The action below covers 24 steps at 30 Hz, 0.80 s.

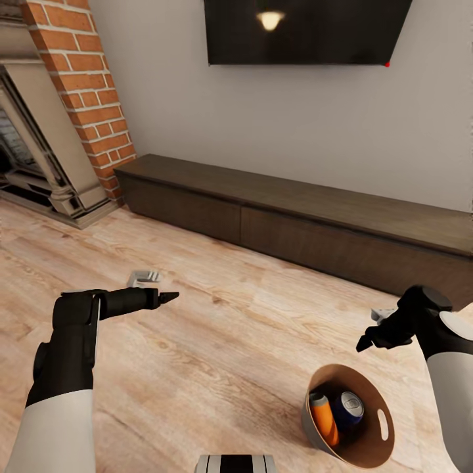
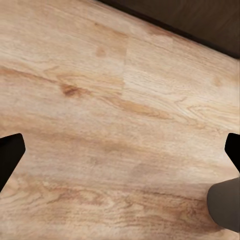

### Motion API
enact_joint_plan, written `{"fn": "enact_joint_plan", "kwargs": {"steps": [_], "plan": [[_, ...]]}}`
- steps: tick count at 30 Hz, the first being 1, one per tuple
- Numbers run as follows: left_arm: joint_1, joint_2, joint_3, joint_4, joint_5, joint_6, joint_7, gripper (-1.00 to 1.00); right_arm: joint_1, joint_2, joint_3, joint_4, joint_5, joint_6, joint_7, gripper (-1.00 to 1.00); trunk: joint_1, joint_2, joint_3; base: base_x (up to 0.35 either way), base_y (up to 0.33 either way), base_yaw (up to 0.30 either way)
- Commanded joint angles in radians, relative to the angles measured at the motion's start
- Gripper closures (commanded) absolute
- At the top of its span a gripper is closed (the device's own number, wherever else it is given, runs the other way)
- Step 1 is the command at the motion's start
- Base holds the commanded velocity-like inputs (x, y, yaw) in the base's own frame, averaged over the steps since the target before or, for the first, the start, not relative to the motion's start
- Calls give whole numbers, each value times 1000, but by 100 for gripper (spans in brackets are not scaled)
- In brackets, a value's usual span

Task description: Put the three can of soda from the living room inside the tash can in the kitchen.

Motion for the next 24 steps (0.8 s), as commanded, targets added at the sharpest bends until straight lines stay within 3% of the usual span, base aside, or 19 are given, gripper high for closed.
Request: {"fn": "enact_joint_plan", "kwargs": {"steps": [1, 6, 13, 17, 18, 24], "plan": [[0, 0, 0, 0, -2, 1, 1, -100, 1, 0, 0, 0, 0, 0, 0, -100, 0, 0, 4, 0, 0, 0], [0, 1, -3, 4, -39, 19, 28, -100, 6, -1, 0, -1, 0, 0, 0, -100, -3, 1, 23, 0, 0, 0], [0, 0, -12, 14, -164, 33, 174, -100, 16, -1, 0, -5, 0, 0, 0, -100, -6, 3, 50, 0, 0, 0], [1, -1, -56, 36, -215, 43, 279, -100, 21, -4, 0, -7, 0, 0, 0, -100, -8, 4, 66, 0, 0, 0], [0, -1, -86, 49, -230, 59, 322, -100, 23, -5, -1, -8, 0, 0, 0, -100, -8, 4, 70, 0, 0, 0], [0, -1, -172, 121, -250, 79, 471, -100, 38, -10, -1, -10, 0, 0, 0, -100, -12, 8, 93, 0, 0, 0]]}}
